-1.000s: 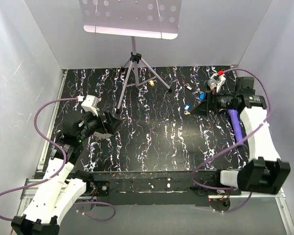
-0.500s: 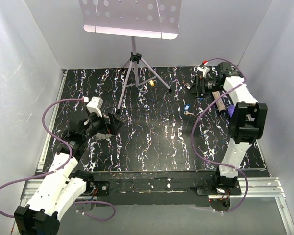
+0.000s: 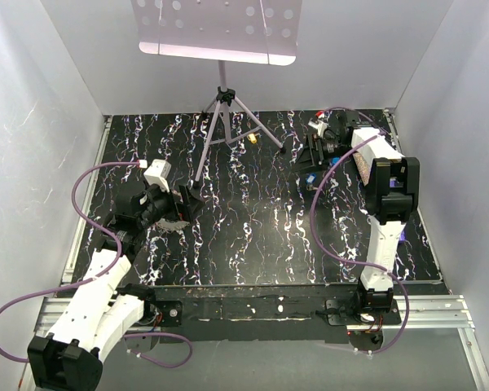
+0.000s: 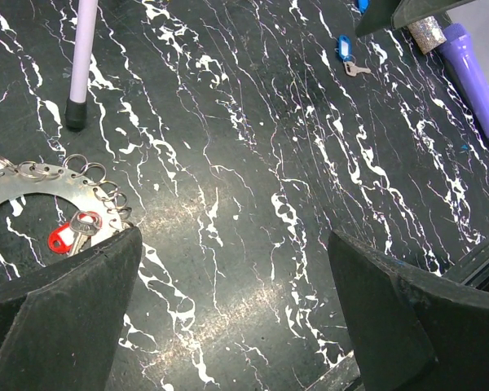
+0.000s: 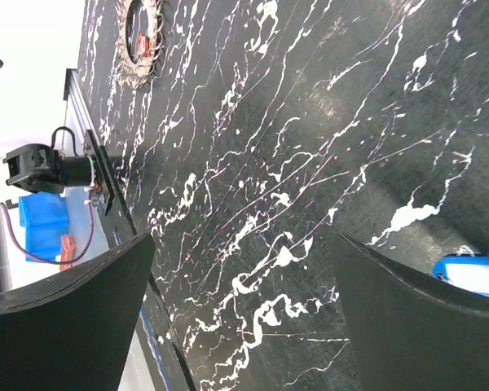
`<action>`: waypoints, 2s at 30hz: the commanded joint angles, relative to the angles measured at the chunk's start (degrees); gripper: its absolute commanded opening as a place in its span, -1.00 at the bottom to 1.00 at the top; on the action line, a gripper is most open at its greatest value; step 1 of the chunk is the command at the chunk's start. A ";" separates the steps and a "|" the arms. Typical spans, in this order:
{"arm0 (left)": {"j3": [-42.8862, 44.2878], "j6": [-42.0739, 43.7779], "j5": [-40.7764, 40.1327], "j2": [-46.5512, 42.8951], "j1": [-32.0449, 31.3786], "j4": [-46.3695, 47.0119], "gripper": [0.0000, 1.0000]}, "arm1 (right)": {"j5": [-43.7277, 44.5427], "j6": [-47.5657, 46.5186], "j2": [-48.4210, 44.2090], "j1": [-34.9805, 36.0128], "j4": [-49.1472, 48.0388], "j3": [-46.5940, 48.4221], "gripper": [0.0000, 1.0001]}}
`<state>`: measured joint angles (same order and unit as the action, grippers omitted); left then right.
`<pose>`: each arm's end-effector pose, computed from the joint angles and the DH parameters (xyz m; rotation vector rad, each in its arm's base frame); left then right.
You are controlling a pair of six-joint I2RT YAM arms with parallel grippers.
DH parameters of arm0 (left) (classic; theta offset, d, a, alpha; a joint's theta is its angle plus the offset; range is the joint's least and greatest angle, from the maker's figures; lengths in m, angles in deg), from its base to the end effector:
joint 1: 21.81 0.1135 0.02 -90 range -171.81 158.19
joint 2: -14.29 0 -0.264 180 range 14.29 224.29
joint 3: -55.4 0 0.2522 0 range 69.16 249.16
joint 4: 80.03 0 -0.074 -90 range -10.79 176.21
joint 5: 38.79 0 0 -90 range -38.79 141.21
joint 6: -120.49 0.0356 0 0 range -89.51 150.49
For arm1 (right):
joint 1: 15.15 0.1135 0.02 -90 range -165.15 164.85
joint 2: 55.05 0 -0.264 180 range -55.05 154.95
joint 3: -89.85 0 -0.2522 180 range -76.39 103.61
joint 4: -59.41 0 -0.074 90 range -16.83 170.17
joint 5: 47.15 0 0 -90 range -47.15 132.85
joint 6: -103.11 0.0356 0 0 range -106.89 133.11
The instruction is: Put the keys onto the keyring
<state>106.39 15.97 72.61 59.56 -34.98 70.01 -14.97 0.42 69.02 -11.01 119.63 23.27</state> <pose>0.1751 -0.0543 0.2822 0.2221 2.0155 -0.6806 0.4429 0.0623 0.1978 -0.5813 2.3790 1.3123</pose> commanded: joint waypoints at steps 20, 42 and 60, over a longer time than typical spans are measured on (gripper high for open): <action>-2.24 -17.43 15.31 -4.23 1.22 15.82 0.96 | -1.50 -0.94 -34.76 -7.56 -0.31 -16.50 0.96; 1.70 -20.64 -7.19 -14.86 1.22 -7.61 0.96 | 27.76 9.08 -62.11 -6.43 -14.55 -33.83 0.61; -2.15 -19.90 14.72 -16.01 1.13 10.40 0.96 | 27.76 9.08 -50.98 -7.06 -14.55 -22.43 0.61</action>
<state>106.85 -3.64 69.86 44.68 -33.69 64.48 12.68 8.96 11.16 -19.30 107.78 -7.62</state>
